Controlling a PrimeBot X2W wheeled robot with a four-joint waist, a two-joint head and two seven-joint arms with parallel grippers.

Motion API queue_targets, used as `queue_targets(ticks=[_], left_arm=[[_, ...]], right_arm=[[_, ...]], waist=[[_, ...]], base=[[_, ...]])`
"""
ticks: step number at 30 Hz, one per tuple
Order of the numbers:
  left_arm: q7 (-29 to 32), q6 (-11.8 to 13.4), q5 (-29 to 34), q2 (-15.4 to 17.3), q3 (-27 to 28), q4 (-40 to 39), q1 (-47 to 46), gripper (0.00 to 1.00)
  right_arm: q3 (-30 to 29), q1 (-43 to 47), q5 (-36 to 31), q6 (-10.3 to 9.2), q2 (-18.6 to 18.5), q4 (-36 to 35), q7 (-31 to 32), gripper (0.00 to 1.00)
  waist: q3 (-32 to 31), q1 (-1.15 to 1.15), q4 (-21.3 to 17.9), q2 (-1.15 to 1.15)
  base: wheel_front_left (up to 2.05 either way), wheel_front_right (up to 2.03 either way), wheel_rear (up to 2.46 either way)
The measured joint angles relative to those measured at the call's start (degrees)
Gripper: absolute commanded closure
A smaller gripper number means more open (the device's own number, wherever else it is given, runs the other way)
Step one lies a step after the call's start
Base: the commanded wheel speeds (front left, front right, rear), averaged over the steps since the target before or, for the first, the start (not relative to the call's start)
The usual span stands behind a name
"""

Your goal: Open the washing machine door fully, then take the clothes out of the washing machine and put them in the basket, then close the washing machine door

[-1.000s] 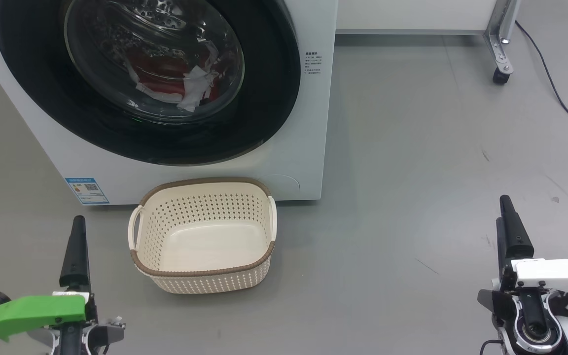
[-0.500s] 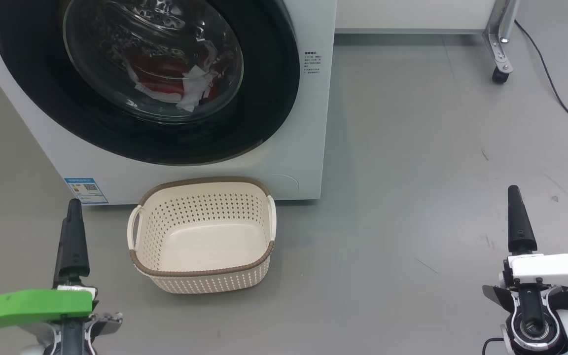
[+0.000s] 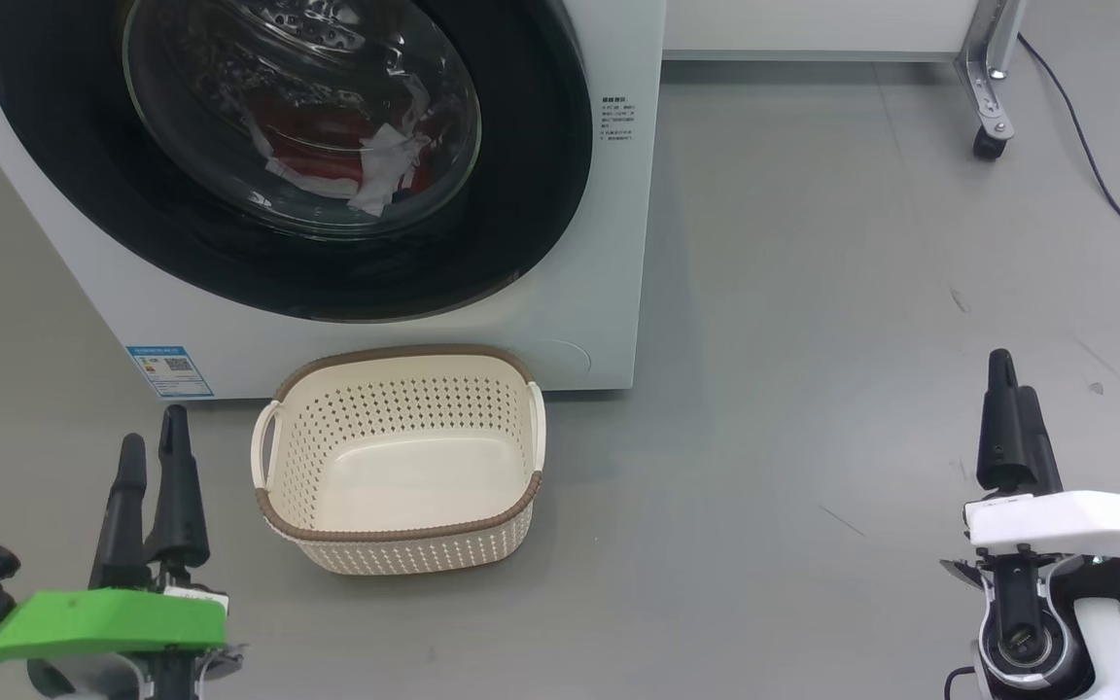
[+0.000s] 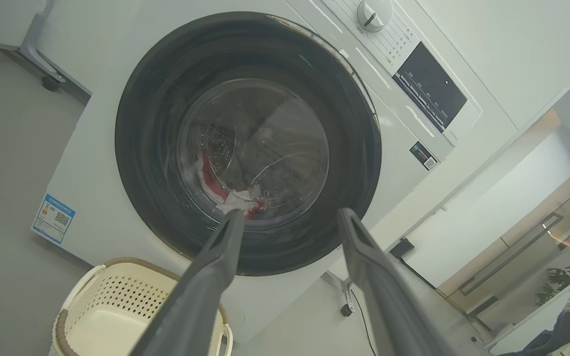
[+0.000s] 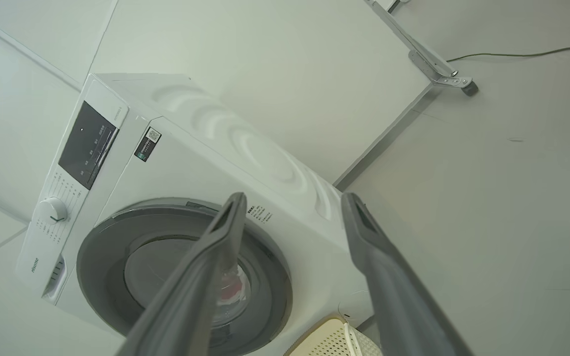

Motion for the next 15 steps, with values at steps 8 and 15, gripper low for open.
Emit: queue_targets(ticks=[8,15], left_arm=[[-1.54,-0.02,9.12,0.11,-1.67,-0.25,0.57,0.0],[-2.81,-0.04,17.69,0.09,-1.74,-0.15,0.68,0.0]], right_arm=[[3.66,0.01,-11.12,-1.55,-0.11,0.1,-1.41,0.0],[6.78,0.01,-19.89,-3.44,-0.54,1.13,-2.89,0.0]], waist=[[0.26,0.0,-0.01,0.0],[0.43,0.0,0.02,0.0]], base=[[0.0,0.0,0.0],[0.0,0.0,0.0]])
